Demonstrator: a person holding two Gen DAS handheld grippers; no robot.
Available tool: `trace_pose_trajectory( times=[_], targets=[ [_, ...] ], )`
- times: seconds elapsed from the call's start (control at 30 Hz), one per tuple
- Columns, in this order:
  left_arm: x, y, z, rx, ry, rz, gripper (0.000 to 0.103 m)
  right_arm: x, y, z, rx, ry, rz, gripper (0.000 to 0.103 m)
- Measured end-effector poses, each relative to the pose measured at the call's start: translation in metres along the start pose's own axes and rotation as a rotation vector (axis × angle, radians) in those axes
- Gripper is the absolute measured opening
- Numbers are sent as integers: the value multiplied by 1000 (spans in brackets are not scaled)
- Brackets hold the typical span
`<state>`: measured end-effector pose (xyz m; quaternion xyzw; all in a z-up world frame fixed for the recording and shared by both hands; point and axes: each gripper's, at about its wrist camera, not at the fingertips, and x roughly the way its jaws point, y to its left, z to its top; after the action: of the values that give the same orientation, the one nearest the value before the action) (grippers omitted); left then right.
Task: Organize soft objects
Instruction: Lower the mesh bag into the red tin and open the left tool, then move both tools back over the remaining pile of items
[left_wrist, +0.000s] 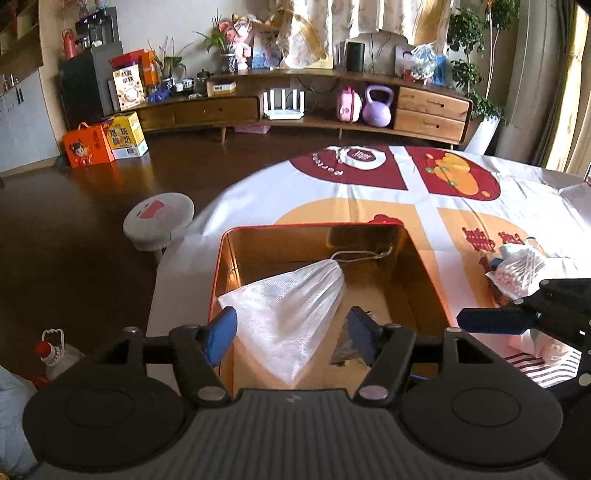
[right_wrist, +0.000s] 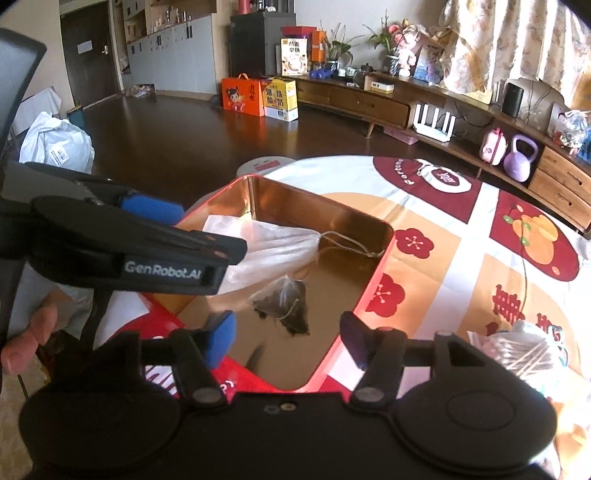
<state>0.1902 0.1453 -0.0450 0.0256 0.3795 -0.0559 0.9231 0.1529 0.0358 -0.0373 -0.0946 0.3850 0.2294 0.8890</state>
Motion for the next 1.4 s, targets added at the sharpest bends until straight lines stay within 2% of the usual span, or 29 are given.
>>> trace_pose_trajectory(
  times=[0.1,0.33,0.43,0.63,0.77,0.93,1.2,1.4],
  targets=[
    [-9,-2,1,-10,-17,-3,73,-11,-2,-3,5,-12,3,69],
    [-32,-14,1,-11,-56,-11,75,-40,-10,-11,33,-54,17,81],
    [-43,-21,0,-18,-79,-10,81,-52,-14,-15,40,-68,23,88],
    [-60,-40,-2,-20,-109,-32,85,-85,-24,-27,45,-117,20,99],
    [-70,-58,-5,-10,-143,-32,86,-100,-36,-38,56,-137,-15,102],
    [-76,-83,-9,-7,-153,-74,88,-122,-59,-60,96,-149,-54,102],
    [-74,-126,-19,16,-141,-162,88,-149,-103,-93,141,-157,-144,102],
    [-65,-157,-27,63,-95,-212,88,-158,-140,-118,219,-151,-189,102]
  ],
)
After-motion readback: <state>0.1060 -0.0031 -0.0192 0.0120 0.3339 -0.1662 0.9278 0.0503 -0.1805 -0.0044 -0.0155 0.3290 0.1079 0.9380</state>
